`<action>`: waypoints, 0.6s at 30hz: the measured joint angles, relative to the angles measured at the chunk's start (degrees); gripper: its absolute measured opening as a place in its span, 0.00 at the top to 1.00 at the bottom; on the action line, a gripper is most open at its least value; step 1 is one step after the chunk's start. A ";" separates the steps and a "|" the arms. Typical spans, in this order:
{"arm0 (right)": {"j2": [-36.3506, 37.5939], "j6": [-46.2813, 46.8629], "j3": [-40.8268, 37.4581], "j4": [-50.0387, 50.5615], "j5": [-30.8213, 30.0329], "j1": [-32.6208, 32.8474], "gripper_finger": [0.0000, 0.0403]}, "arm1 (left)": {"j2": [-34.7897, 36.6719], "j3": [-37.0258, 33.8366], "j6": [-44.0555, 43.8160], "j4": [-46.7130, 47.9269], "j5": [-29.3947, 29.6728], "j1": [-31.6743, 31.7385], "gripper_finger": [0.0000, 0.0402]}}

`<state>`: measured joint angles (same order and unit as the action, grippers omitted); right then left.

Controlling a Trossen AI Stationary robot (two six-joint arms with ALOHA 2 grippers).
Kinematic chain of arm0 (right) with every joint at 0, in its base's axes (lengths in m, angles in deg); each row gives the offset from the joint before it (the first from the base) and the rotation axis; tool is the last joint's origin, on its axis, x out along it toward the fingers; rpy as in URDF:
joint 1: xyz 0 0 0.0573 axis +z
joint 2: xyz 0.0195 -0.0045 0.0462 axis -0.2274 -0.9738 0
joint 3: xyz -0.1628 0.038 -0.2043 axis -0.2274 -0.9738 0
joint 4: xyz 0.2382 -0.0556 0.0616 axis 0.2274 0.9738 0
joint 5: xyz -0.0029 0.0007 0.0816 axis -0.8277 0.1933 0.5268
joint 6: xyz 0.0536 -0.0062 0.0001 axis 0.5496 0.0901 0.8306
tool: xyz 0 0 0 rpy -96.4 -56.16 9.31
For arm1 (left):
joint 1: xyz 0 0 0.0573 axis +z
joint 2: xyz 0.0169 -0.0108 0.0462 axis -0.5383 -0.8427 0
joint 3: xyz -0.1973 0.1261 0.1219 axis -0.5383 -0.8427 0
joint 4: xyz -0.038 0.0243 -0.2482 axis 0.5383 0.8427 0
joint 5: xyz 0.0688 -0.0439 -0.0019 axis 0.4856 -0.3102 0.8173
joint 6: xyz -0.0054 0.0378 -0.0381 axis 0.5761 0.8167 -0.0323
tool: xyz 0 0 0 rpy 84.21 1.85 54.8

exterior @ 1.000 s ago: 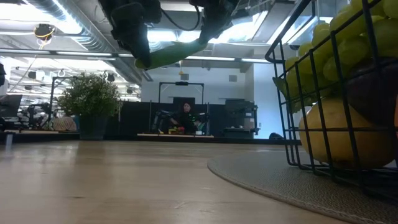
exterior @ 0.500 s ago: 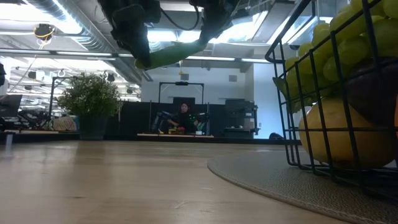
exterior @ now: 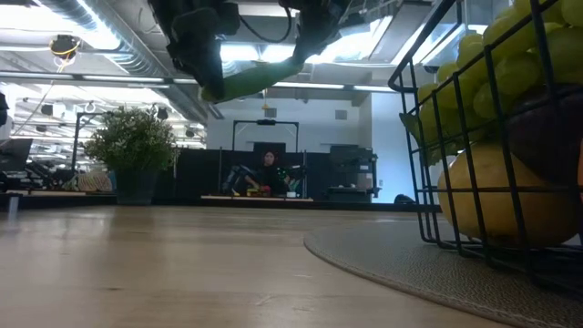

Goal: Build produce basket
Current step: Put the green cucumber into the wire basket

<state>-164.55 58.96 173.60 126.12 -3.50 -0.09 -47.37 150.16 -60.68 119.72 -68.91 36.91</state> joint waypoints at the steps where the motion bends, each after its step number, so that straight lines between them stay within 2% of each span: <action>1: 0.04 0.16 0.00 0.09 0.00 0.00 0.98 | 0.00 0.00 -0.01 -0.32 0.00 0.00 0.69; 18: 0.07 1.19 0.02 0.04 0.10 0.00 0.98 | -0.02 -0.02 -0.01 -0.71 0.01 0.02 0.69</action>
<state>-164.48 60.16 173.62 126.16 -3.41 -0.09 -47.40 150.14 -60.68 119.01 -68.89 36.93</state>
